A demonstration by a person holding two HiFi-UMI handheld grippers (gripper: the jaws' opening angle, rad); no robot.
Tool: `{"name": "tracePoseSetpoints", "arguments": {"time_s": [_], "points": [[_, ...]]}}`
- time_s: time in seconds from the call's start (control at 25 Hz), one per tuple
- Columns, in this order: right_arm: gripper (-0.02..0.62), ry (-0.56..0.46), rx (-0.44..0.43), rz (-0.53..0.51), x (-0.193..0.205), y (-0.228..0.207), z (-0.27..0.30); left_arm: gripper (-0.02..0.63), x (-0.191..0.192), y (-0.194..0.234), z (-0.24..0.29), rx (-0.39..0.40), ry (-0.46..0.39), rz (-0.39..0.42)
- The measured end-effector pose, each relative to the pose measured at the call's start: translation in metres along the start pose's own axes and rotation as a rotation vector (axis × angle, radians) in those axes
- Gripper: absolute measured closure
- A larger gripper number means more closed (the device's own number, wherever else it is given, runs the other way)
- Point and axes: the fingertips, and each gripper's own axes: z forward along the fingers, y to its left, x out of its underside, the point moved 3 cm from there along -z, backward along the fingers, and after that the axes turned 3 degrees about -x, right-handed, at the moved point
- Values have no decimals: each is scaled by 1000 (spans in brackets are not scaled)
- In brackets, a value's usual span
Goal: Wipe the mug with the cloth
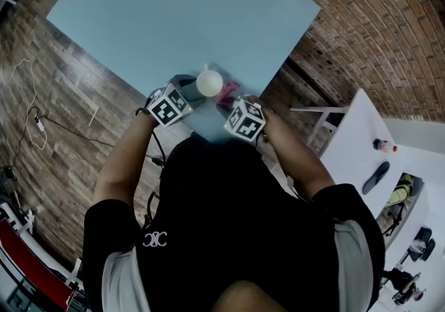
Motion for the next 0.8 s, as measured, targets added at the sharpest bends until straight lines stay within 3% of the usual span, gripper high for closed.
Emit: {"name": "tracePoseSetpoints", "arguments": {"time_s": [0.32, 0.52, 0.64, 0.8], "points": [[558, -3, 89, 100, 17, -39, -12, 357, 9, -24, 0, 61, -1, 31], [558, -11, 106, 121, 18, -47, -15, 357, 16, -5, -11, -37, 1, 109], [558, -15, 113, 132, 20, -50, -16, 311, 10, 17, -21, -95, 10, 188], [558, -14, 113, 137, 22, -47, -17, 235, 2, 32, -16, -48, 89, 314]]}}
